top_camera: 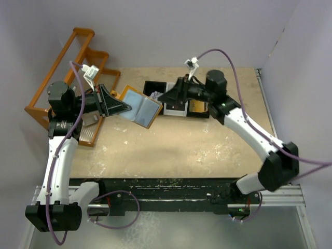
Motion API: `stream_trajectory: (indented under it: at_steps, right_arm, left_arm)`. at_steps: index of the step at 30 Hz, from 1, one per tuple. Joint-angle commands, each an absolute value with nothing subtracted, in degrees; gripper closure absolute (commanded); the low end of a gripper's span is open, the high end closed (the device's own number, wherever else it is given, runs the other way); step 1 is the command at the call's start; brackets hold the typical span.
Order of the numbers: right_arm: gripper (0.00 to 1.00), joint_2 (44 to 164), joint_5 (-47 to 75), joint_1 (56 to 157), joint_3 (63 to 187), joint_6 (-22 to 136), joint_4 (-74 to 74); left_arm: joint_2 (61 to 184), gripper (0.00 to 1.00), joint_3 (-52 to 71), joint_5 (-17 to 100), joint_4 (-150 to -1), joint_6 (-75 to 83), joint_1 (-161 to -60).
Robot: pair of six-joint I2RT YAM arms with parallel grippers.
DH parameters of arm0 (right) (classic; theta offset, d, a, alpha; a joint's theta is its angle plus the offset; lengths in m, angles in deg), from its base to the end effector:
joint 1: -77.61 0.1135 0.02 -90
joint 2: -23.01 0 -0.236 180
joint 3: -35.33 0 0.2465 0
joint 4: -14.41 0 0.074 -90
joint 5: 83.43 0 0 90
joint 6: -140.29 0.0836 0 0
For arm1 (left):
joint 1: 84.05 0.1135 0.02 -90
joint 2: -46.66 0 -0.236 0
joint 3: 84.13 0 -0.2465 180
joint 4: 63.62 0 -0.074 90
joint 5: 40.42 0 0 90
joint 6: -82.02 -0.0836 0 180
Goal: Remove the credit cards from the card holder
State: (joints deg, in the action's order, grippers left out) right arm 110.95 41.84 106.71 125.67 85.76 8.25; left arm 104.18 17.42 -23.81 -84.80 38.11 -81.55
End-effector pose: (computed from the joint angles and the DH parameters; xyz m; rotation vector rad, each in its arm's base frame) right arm 0.3258 0.2366 0.3503 -0.4189 1.7596 1.3330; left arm 0.2247 -0.0704 0.4002 0.3865 1.7754 -1.5491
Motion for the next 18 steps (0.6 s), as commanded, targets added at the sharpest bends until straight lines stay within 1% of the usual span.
stream_trajectory:
  at_steps: [1,4,6,12,16,18]
  right_arm:
    - [0.12,101.75,60.34,105.99,111.64,94.86,31.03]
    - [0.12,97.59,64.07,106.03,104.21,100.65,43.89]
    - [0.12,96.97,65.39,106.11,101.96,105.58,49.98]
    - [0.12,99.61,65.55,107.11,102.46,112.25,60.56]
    - [0.17,102.46,64.71,108.27,103.56,115.16,65.01]
    - [0.22,103.99,64.48,108.97,103.58,117.87,69.12]
  left_arm:
    - [103.76,1.00,18.62,-25.72,-71.98,49.15,-81.34]
    - [103.96,1.00,20.71,-26.01,-64.68,55.70,-81.33]
    - [104.18,1.00,21.22,-26.01,-63.48,57.09,-81.41]
    - [104.14,1.00,22.21,-26.10,-60.97,59.32,-81.36]
    - [104.09,1.00,22.15,-25.93,-60.67,59.79,-81.41]
    - [104.22,1.00,22.16,-26.00,-60.19,60.26,-81.37]
